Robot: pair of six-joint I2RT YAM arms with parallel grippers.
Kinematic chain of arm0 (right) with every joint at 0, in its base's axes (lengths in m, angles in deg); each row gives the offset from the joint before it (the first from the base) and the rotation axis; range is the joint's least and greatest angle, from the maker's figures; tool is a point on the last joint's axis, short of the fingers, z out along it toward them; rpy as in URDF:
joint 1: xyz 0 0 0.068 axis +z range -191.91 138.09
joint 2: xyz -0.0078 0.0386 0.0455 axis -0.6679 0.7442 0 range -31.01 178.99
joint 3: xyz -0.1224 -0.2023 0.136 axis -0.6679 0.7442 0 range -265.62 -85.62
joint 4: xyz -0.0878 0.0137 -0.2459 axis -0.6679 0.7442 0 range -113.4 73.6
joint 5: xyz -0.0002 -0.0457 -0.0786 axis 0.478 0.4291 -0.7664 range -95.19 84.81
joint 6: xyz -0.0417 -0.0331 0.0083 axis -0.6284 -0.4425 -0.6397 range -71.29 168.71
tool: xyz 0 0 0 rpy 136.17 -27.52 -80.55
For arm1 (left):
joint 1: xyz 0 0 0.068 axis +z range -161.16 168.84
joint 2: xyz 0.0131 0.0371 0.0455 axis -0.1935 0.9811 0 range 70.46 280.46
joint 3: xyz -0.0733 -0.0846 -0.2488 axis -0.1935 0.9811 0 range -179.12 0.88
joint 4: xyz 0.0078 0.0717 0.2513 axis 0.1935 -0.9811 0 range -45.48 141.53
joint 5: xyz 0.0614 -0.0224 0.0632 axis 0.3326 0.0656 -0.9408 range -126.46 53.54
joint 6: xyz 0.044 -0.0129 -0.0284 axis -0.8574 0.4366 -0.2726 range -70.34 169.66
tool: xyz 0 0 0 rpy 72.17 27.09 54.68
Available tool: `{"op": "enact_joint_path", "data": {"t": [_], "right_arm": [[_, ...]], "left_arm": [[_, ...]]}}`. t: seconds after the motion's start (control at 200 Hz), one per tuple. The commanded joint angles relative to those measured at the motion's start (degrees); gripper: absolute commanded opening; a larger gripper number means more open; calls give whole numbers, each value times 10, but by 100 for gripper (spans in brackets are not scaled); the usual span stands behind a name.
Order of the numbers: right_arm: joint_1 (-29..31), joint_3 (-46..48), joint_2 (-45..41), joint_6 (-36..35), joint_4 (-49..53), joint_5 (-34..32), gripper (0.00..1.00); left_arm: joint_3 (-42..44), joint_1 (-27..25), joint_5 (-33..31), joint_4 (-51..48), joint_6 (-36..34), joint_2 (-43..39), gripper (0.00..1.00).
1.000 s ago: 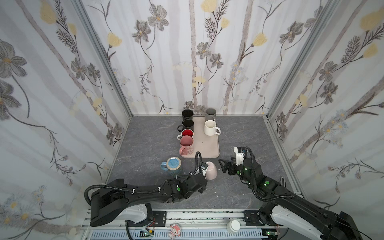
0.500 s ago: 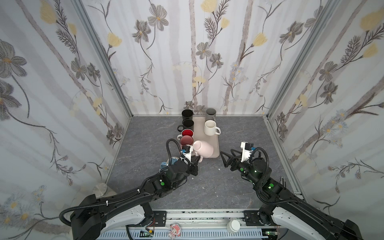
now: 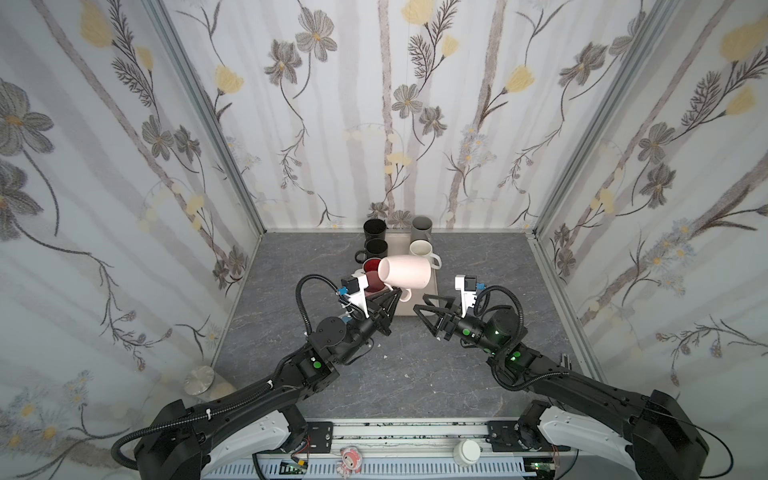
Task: Turn the mug right side up
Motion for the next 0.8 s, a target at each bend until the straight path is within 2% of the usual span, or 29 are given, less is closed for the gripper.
{"op": "enact_joint_path", "data": {"t": [0.0, 0.345, 0.605, 0.794], "right_arm": [[10, -18, 26, 32, -109, 36, 86], [20, -15, 62, 84, -249, 27, 75], [16, -27, 95, 117, -305, 49, 50], [17, -34, 102, 116, -298, 48, 38]], "left_arm": [[0, 2, 37, 123, 18, 4, 0], [14, 3, 59, 161, 43, -1, 0], [18, 3, 60, 176, 60, -2, 0], [11, 4, 72, 180, 70, 13, 0]]}}
